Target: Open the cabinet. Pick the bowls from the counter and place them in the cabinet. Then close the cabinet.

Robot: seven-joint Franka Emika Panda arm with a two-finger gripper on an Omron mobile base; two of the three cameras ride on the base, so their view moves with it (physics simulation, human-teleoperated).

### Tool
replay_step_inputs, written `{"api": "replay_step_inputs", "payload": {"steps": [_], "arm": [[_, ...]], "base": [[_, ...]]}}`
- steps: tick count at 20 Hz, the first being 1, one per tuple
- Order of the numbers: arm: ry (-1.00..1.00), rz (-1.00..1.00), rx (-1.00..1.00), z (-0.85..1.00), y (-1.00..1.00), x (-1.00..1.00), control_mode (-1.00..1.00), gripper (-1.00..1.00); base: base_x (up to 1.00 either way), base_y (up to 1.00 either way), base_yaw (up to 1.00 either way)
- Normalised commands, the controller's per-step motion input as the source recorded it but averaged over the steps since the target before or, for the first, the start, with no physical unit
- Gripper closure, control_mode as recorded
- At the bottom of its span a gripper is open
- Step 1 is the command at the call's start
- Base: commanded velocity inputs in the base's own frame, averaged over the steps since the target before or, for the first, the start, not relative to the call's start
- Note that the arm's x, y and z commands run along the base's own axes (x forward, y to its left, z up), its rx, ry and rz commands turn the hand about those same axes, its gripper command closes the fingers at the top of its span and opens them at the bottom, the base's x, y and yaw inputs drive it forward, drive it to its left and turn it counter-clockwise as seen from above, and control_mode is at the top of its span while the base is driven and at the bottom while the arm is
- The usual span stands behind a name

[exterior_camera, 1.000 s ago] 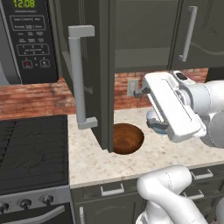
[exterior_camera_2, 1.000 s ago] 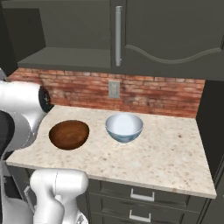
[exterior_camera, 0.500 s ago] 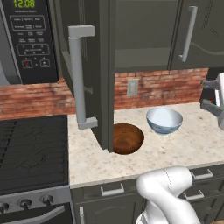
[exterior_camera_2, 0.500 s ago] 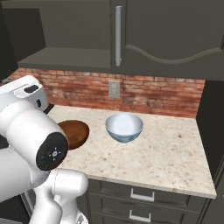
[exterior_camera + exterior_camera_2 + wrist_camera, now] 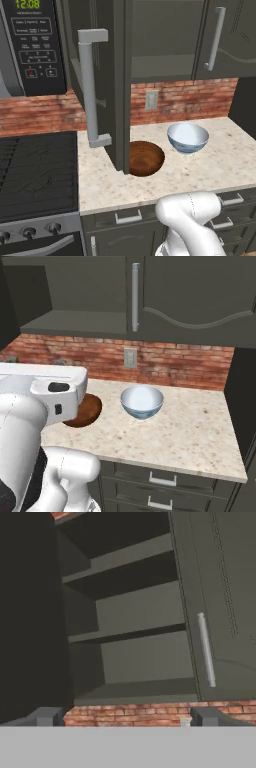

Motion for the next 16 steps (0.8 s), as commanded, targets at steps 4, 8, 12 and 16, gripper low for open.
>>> {"api": "replay_step_inputs", "payload": {"steps": [4,8,12,16], "arm": [[0.01,-0.37,0.0,0.0,-0.74,0.3,-1.0,-1.0],[-0.02,-0.01,0.0,0.0,-0.18,0.57,-1.0,-1.0],[0.03,0.0,0.0,0.0,-0.21,0.68,-1.0,-1.0],[0.02,0.0,0.0,0.0,-0.19,0.73,-1.0,-1.0]], "base": [[0.0,0.0,0.0],[0.0,0.0,0.0],[0.0,0.0,0.0],[0.0,0.0,0.0]]}}
